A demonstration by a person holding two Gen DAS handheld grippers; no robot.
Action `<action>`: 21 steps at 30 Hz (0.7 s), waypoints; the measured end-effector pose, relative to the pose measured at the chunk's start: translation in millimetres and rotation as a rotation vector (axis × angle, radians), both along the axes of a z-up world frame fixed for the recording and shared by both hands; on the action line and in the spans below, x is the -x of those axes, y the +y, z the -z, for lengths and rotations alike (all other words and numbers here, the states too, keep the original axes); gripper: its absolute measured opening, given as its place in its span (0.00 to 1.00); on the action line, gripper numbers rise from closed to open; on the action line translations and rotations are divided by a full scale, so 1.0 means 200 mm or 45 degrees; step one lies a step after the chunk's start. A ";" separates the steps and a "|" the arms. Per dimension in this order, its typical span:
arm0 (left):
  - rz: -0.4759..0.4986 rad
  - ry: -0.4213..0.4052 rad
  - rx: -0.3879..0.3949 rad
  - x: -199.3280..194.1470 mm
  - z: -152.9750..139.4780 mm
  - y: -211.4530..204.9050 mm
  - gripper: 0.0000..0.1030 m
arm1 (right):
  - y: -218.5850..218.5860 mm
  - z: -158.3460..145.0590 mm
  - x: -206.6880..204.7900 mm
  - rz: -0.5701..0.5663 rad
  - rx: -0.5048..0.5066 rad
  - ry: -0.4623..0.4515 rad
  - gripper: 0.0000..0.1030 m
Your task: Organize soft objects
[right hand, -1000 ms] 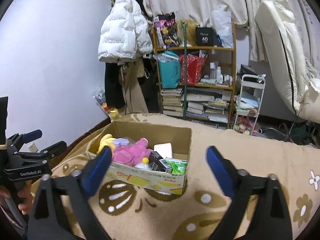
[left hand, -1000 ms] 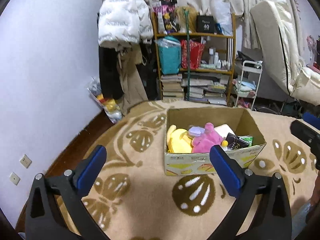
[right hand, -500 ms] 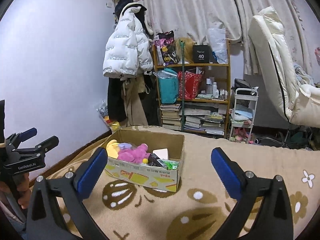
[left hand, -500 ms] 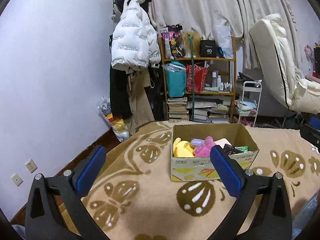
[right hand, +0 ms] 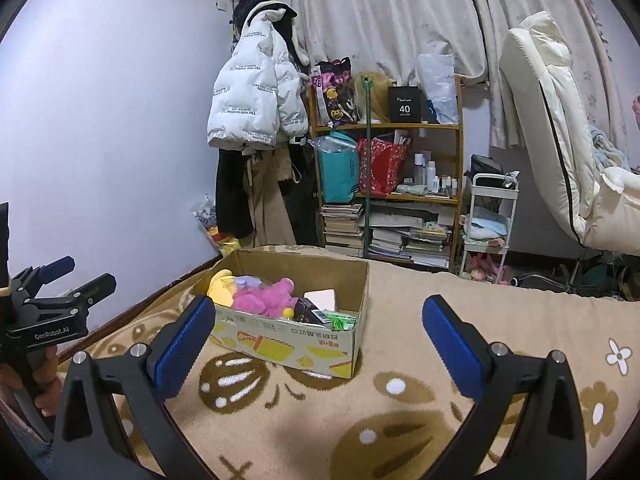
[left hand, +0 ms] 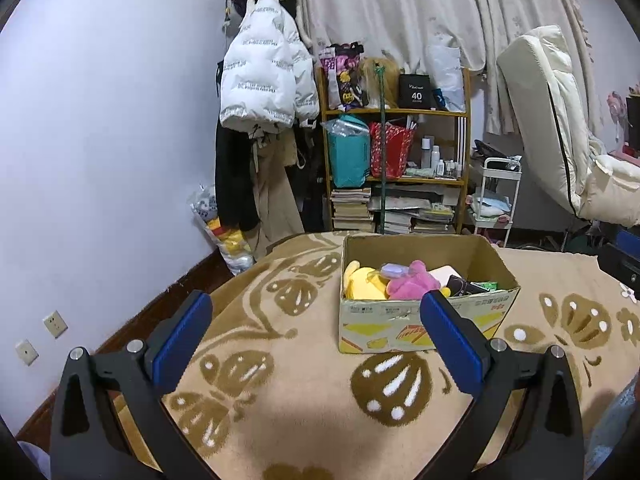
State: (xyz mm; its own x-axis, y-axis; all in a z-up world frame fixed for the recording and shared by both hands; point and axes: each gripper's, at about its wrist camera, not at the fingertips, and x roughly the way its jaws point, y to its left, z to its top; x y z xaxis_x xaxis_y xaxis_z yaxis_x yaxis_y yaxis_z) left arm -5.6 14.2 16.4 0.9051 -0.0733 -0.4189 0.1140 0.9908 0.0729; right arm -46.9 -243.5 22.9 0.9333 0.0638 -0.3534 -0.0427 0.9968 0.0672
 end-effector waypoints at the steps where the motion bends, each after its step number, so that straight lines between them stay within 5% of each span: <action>1: -0.003 0.005 0.005 0.00 0.00 0.00 0.99 | 0.00 0.01 -0.01 0.009 0.007 -0.001 1.00; 21: 0.015 -0.004 -0.005 0.01 0.03 -0.01 0.99 | 0.01 0.07 -0.05 0.004 -0.004 0.022 1.00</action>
State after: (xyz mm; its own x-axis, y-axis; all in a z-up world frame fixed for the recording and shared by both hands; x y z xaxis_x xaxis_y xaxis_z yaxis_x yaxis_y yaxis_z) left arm -7.6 12.8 9.8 0.9054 -0.0819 -0.4166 0.1251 0.9891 0.0774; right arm -37.5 -241.4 8.2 0.9272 0.0622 -0.3695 -0.0387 0.9968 0.0707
